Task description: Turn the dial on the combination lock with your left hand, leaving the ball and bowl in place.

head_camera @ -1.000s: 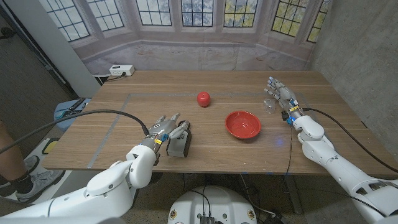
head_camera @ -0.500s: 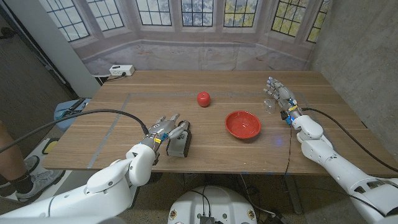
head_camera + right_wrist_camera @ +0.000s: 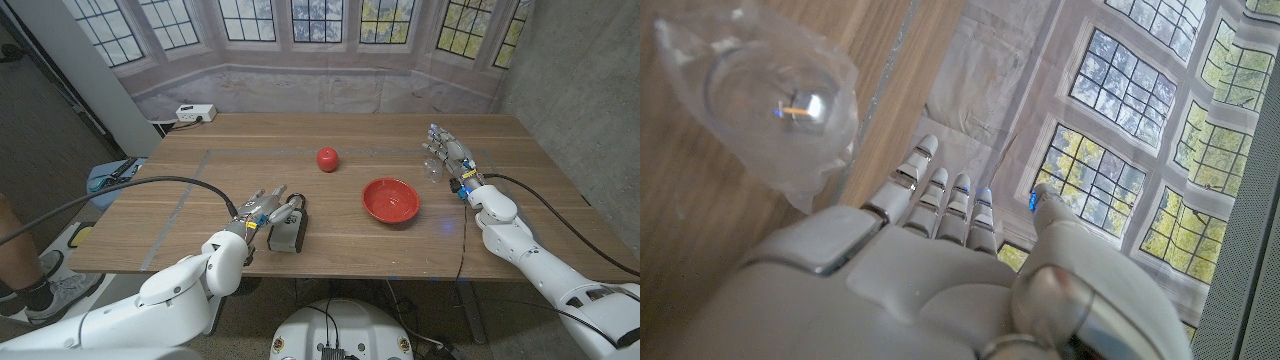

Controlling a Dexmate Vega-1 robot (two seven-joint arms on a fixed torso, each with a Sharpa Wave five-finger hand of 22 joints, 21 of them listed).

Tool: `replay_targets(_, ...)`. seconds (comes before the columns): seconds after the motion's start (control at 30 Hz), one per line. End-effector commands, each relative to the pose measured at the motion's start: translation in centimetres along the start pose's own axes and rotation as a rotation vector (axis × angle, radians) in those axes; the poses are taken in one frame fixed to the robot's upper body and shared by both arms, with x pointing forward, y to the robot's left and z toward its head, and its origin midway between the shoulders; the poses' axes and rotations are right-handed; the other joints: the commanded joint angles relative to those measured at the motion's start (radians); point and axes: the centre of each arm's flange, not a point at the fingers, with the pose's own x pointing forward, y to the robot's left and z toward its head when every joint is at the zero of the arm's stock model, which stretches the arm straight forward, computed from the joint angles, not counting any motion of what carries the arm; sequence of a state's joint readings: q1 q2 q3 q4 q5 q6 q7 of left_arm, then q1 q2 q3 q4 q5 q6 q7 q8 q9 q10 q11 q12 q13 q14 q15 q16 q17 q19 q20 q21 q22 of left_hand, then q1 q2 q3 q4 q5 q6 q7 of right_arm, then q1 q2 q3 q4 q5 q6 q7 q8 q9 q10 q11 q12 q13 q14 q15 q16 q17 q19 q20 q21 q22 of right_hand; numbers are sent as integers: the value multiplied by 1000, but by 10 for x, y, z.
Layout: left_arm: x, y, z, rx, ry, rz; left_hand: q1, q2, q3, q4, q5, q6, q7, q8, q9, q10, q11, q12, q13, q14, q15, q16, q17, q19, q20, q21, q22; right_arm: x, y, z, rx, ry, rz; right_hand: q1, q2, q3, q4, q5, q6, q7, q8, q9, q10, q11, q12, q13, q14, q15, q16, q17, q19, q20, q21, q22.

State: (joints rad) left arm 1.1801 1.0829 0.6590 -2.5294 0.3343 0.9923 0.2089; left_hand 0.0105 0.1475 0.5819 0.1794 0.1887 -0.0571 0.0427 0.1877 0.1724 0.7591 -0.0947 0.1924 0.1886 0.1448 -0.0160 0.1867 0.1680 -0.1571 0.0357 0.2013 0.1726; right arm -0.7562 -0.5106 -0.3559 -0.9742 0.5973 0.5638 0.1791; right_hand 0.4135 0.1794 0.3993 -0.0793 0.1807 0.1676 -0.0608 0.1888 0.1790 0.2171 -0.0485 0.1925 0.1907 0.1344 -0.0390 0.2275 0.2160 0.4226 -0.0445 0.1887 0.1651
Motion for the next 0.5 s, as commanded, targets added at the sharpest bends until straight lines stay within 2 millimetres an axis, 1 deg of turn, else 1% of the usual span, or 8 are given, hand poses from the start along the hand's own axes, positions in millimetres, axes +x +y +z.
replay_targets(0.03, 2, -4, -3, -14, 10, -14, 4, 2, 2, -6, 5, -2, 4, -5, 3, 8, 1, 3, 1, 7, -1, -1, 1, 4, -1, -4, 3, -1, -1, -1, 0, 1, -6, -2, -1, 0, 8, -4, 2, 0, 1, 4, 0, 0, 4, 3, -2, -52, 6, 6, 3, -42, 4, 5)
replay_targets(0.3, 0, -7, -3, -22, 20, -18, 4, 2, 2, -6, 5, -2, 5, -5, 3, 8, -2, 3, 1, 7, -2, -1, 1, 3, -1, -4, 3, -1, -1, -2, 7, -3, -3, -3, -1, 0, 8, -4, 2, 0, 1, 4, 0, 0, 4, 3, -3, -52, 6, 6, 3, -43, 4, 5)
replay_targets(0.4, -2, -8, -3, -25, 23, -19, 4, 2, 2, -6, 5, -3, 5, -5, 3, 10, 3, 3, 1, 7, -1, -1, 1, 3, -1, -5, 3, -1, -1, -2, 5, -4, 1, -3, -1, 0, 8, -4, 2, 0, 1, 4, 0, 0, 4, 3, -2, -52, 6, 6, 3, -42, 4, 5)
replay_targets(0.5, -3, -9, -3, -30, 27, -22, 4, 2, 2, -6, 5, -3, 5, -5, 3, 11, 1, 3, 1, 7, -1, -1, 1, 3, -1, -5, 3, -1, -1, -2, 5, -4, 2, -3, -1, 0, 8, -4, 2, 0, 1, 4, 0, -1, 4, 3, -2, -53, 6, 6, 3, -42, 4, 5)
